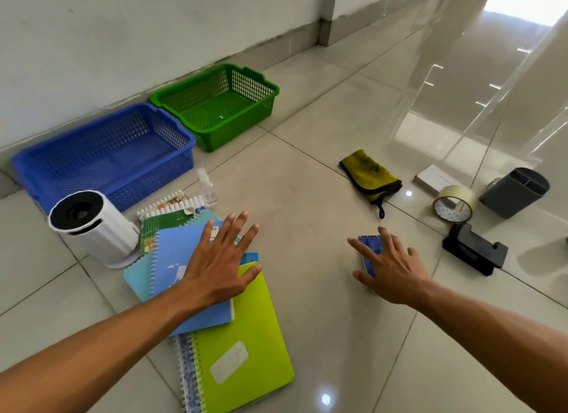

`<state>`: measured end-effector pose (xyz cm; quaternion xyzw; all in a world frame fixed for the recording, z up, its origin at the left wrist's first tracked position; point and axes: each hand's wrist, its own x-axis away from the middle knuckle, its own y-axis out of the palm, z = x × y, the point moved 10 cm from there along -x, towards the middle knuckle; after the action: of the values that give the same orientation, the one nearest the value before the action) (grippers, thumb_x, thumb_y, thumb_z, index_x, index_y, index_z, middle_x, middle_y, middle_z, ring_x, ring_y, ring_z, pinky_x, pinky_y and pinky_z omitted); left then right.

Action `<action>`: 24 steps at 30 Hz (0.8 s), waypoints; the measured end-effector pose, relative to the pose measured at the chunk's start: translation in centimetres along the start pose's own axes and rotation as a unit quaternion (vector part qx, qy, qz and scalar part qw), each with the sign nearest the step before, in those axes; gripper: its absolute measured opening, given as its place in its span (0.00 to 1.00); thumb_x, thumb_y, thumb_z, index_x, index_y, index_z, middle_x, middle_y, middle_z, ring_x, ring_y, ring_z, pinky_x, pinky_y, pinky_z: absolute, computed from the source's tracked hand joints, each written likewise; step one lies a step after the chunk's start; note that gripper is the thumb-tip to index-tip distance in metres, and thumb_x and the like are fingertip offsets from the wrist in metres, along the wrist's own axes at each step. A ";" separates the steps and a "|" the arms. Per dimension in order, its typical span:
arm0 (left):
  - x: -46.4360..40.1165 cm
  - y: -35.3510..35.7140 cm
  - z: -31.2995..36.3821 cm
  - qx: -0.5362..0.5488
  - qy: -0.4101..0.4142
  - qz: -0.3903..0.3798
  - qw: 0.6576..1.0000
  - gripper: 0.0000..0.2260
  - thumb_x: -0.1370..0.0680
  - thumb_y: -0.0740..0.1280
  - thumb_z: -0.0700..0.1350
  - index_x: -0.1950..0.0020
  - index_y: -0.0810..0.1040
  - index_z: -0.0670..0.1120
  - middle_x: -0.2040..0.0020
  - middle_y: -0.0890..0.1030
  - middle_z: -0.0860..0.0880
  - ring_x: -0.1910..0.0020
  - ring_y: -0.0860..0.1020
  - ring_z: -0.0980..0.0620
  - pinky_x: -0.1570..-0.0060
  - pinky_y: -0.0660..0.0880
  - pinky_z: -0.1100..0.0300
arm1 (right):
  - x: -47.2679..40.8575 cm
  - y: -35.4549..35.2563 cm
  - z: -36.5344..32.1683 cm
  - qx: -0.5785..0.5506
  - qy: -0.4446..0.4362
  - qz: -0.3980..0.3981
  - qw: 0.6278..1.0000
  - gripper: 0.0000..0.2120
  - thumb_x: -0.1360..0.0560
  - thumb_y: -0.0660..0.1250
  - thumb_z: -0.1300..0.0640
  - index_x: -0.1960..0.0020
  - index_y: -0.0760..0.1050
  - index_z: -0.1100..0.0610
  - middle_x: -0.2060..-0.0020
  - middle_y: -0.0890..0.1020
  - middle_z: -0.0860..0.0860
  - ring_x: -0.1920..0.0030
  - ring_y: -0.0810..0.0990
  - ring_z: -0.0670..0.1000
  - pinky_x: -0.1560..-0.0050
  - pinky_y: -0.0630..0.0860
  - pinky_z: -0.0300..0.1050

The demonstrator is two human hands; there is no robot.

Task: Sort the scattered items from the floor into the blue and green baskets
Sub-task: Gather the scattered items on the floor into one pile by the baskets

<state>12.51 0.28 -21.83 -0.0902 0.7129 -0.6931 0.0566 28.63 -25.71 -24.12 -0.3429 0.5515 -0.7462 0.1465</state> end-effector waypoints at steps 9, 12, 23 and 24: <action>0.4 -4.8 -0.4 -0.052 0.007 -0.018 0.998 0.34 0.23 0.47 0.67 0.20 0.51 0.51 0.21 0.55 0.46 0.22 0.54 0.44 0.25 0.50 0.43 | -2.0 1.5 0.6 -0.189 0.106 -0.038 0.975 0.36 0.26 0.66 0.45 0.25 0.50 0.39 0.39 0.64 0.62 0.45 0.73 0.63 0.48 0.77 0.54; 1.0 -3.9 -1.4 -0.062 0.000 -0.061 0.996 0.36 0.25 0.40 0.68 0.21 0.46 0.52 0.20 0.50 0.47 0.22 0.52 0.46 0.25 0.48 0.45 | -2.7 0.2 -0.3 -0.170 0.077 -0.034 0.982 0.42 0.31 0.73 0.42 0.26 0.51 0.41 0.48 0.67 0.58 0.51 0.74 0.59 0.51 0.77 0.52; 2.8 -2.5 -6.0 -0.055 -0.047 -0.092 0.993 0.39 0.29 0.35 0.66 0.21 0.46 0.51 0.20 0.50 0.46 0.23 0.54 0.46 0.27 0.52 0.46 | -7.6 -5.5 -12.2 -0.267 -0.052 0.018 0.962 0.32 0.31 0.70 0.40 0.33 0.59 0.44 0.43 0.69 0.56 0.49 0.74 0.60 0.50 0.75 0.53; 3.0 -2.4 -6.3 -0.048 -0.053 -0.092 0.993 0.39 0.30 0.35 0.66 0.21 0.46 0.51 0.20 0.50 0.46 0.23 0.54 0.46 0.27 0.52 0.46 | -8.1 -6.0 -13.5 -0.275 -0.060 0.026 0.959 0.31 0.31 0.70 0.40 0.34 0.60 0.44 0.43 0.69 0.56 0.48 0.74 0.60 0.50 0.75 0.52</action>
<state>8.40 5.80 -19.04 -0.1942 0.7300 -0.6547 0.0257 26.30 -9.04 -23.54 -0.3997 0.7344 -0.5397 0.0982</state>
